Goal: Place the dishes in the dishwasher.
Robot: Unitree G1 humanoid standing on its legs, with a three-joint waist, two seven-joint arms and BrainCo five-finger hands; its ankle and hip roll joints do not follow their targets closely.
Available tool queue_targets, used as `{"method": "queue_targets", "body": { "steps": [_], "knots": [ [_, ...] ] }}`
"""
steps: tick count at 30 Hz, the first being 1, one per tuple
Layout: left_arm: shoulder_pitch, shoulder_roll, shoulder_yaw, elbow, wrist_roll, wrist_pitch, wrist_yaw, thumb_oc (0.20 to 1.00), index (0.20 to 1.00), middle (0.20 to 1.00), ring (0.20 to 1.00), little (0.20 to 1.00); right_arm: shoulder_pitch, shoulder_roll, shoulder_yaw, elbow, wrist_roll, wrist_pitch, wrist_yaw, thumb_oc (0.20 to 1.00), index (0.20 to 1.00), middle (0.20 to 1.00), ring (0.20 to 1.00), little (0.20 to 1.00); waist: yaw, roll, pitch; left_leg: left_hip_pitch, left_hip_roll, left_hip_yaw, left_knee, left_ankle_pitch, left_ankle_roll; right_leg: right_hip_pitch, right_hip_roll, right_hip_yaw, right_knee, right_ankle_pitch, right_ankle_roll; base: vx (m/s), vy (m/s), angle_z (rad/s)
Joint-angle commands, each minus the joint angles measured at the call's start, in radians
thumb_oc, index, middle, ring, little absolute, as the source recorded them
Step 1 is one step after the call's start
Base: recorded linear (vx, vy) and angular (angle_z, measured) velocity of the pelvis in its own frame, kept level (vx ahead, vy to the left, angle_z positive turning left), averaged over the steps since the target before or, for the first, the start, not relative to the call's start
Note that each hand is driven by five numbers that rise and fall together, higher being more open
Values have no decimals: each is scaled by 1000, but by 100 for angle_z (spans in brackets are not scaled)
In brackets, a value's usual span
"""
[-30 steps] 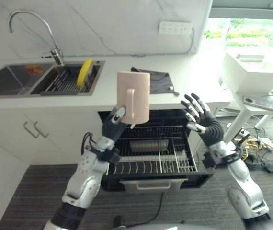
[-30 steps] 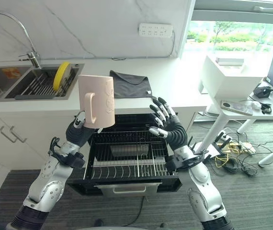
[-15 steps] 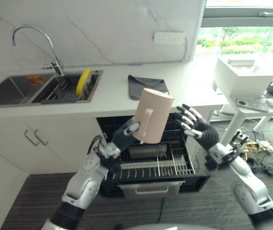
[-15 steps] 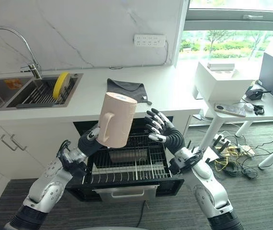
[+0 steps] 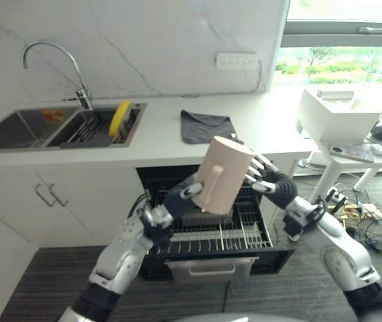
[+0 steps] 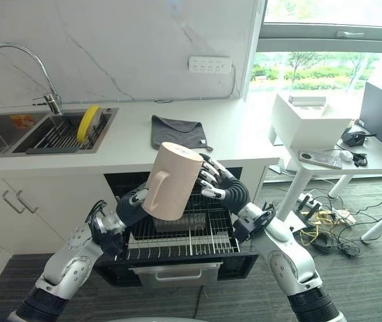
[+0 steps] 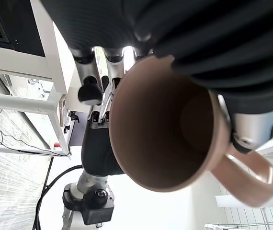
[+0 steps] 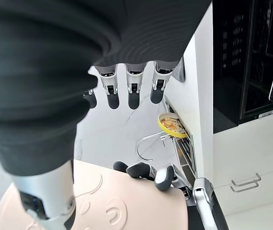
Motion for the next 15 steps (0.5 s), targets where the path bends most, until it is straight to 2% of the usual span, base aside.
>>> {"method": "queue_targets", "body": {
  "steps": [1,7,15],
  "knots": [
    [-92,17,-10,-4,13,-21,-23,200,200,200,200,200,-125,12,-27,-64,46,-25,33,1000,1000,1000,1000,1000,18,-16,32,83,50,28,7,-43,-28,-3,-57,-57,6,14,38,0,0,0],
    [-94,14,-28,-2,23,-12,-29,200,200,200,200,200,-158,28,21,-77,42,11,59,1000,1000,1000,1000,1000,28,-16,28,83,51,26,7,-41,-28,1,-52,-66,6,10,34,0,0,0],
    [-98,15,-36,4,27,-5,-28,200,200,200,200,200,-186,31,36,-106,49,18,65,1000,1000,1000,1000,1000,30,-16,29,85,54,27,7,-39,-30,2,-56,-67,6,11,37,0,0,0]
  ]
}}
